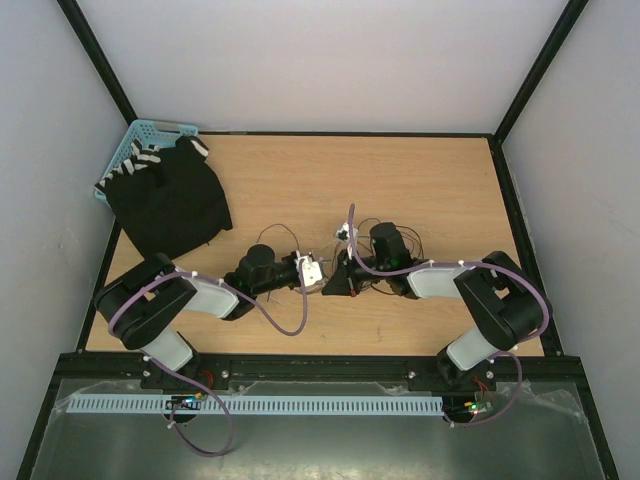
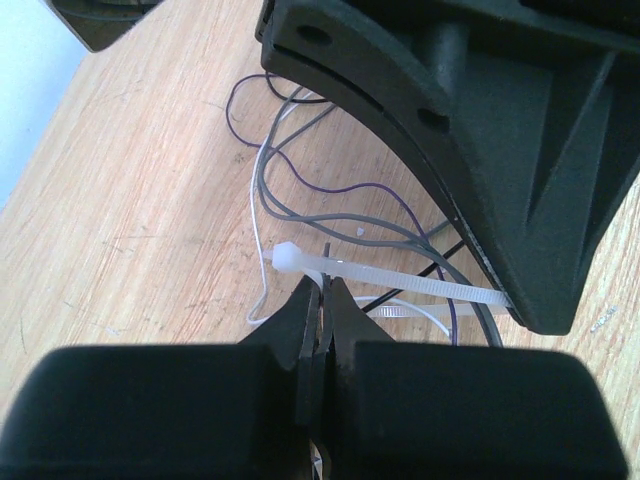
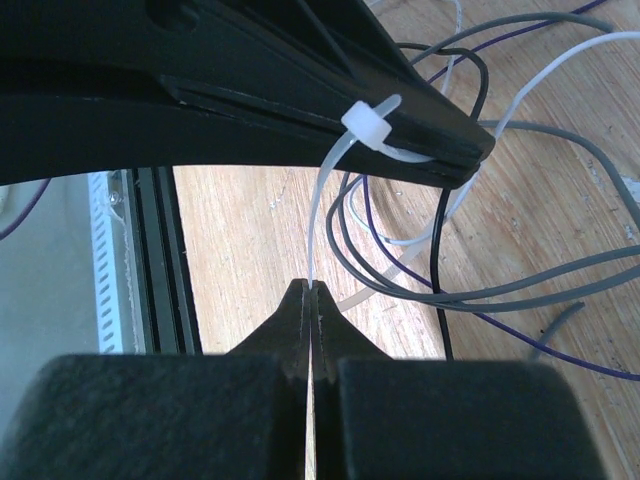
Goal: Zip-tie the wires
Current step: Tie the cable at the center of the board.
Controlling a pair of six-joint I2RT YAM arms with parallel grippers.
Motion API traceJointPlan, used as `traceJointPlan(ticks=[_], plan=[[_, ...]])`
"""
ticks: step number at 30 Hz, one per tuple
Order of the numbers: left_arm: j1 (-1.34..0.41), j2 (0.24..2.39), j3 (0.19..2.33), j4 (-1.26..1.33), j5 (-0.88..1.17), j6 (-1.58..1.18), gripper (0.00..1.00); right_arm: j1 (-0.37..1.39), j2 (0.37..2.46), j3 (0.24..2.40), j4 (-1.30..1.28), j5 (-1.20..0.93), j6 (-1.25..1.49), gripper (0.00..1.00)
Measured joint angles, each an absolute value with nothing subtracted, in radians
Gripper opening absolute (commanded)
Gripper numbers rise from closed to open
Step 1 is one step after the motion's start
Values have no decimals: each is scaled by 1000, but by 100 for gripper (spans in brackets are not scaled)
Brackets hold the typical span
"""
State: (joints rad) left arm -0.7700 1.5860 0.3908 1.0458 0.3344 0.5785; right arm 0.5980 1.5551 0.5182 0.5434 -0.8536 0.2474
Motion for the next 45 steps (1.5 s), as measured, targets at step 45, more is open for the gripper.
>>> traceJointPlan(ticks=[45], plan=[[-834, 1592, 359, 1094, 223, 689, 0, 549, 1573, 608, 430, -897, 345, 0]])
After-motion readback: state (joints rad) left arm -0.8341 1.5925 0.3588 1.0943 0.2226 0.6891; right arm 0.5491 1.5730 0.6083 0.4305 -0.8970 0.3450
